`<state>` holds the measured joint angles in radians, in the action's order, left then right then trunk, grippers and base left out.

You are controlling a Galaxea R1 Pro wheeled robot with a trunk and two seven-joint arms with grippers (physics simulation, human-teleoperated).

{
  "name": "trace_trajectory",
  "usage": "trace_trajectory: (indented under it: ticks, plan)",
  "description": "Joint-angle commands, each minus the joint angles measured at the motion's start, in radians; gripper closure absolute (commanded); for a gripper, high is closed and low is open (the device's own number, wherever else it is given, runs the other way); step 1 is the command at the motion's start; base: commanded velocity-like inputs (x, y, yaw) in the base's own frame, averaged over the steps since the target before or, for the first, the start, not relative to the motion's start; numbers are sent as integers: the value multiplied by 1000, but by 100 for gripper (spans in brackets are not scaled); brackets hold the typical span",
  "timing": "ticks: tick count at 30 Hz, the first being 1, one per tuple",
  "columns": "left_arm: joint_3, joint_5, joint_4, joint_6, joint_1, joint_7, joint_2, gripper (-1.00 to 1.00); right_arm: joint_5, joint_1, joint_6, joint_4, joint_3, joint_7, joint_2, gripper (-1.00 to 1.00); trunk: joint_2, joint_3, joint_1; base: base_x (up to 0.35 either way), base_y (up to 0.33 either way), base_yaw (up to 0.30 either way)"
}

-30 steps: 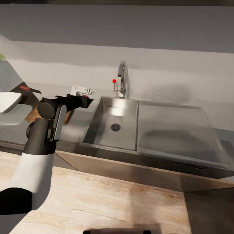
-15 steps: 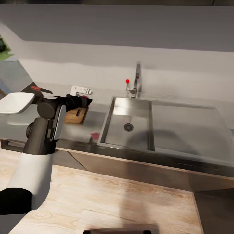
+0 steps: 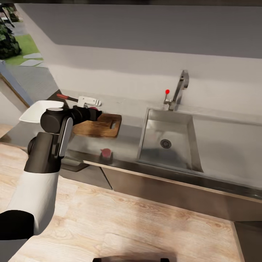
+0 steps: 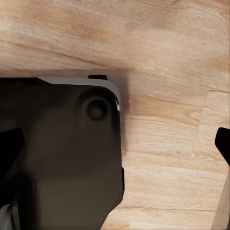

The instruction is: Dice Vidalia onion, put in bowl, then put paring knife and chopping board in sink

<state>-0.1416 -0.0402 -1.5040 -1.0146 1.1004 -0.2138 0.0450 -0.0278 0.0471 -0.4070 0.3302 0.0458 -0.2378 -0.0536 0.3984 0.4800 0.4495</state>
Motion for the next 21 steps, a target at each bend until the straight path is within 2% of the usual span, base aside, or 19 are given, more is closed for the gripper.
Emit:
trace_trajectory:
  ticks: [1,6,21]
  plan:
    - [-1,-4,-1,-4,1,-4,1,100,-3,0,-1,0,5,-9,0,-100,2,1,0,14,245,15]
    - [-2,0,2,-4,1,-4,1,100,-2,0,-1,0,5,-9,0,-100,2,2,0,64,88,4]
    - [-3,2,6,-4,1,-4,-1,100,-1,0,-1,0,5,-9,0,-100,2,23,0,19,4,0]
